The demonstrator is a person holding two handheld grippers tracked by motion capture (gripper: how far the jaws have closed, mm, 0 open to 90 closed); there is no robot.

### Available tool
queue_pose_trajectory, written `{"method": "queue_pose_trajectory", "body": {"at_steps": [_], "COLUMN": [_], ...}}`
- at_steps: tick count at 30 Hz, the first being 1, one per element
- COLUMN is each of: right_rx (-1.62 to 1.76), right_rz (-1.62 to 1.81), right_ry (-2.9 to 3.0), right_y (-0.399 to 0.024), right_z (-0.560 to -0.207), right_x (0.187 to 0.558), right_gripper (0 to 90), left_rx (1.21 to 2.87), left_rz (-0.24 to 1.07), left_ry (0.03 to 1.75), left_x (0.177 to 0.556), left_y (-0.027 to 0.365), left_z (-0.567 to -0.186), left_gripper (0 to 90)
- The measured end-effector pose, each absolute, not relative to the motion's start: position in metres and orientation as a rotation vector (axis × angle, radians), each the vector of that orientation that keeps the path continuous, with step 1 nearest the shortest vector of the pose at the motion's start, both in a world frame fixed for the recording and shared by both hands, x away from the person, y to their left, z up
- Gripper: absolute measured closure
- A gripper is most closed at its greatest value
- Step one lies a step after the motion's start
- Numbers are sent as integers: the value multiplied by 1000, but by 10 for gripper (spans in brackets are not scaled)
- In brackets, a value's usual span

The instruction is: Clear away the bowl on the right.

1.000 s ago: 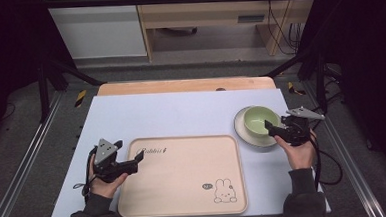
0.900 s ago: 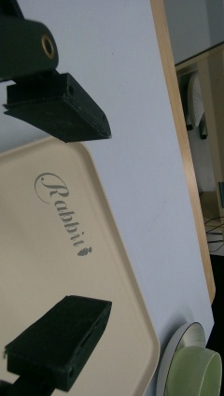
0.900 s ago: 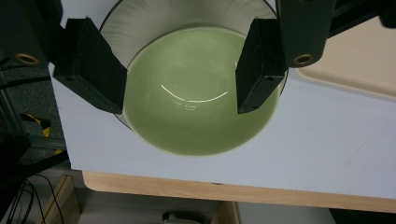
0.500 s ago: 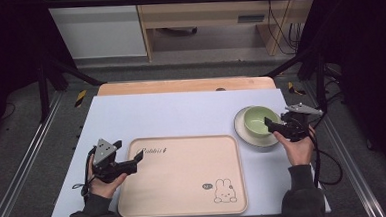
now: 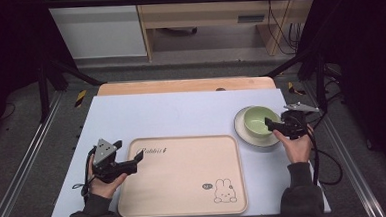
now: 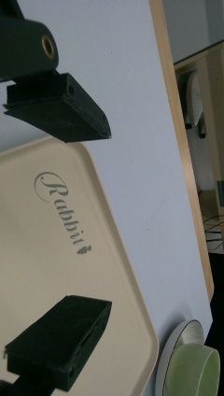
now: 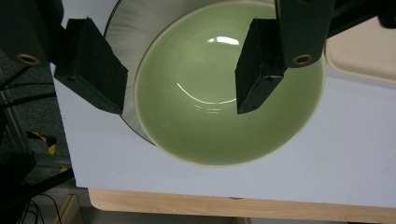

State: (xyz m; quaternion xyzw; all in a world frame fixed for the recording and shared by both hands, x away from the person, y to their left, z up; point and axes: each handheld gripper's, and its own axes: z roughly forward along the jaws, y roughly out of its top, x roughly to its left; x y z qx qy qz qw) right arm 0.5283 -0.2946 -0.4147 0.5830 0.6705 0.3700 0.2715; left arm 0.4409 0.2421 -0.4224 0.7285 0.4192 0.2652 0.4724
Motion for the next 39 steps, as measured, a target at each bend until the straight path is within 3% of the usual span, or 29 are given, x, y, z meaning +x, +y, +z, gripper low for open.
{"method": "queue_pose_trajectory", "body": {"at_steps": [21, 39], "right_rx": [1645, 1725], "right_rz": [912, 842], "right_ry": [1829, 1861], "right_y": [-301, -303], "right_z": [-428, -440], "right_x": [541, 551], "right_gripper": [409, 528], "left_rx": [1776, 1777], "left_rz": [646, 646], "left_ry": [1021, 1023], "left_x": [440, 441], "left_y": [242, 243], "left_z": [-421, -422], "left_gripper": [144, 144]}}
